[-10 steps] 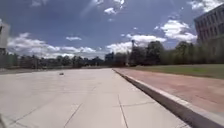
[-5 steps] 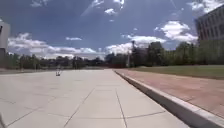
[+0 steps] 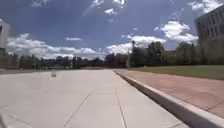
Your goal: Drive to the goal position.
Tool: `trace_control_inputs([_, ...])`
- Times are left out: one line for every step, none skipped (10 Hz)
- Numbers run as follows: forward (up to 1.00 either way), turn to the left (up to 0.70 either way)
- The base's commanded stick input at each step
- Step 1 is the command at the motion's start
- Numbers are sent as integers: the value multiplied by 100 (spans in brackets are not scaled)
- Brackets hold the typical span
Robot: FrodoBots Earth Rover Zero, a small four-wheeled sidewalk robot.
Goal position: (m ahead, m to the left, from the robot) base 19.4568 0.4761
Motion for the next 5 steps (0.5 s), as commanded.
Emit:
trace_control_inputs([70,0])
trace_control_inputs([70,0])
trace_control_inputs([70,0])
trace_control_inputs([70,0])
trace_control_inputs([70,0])
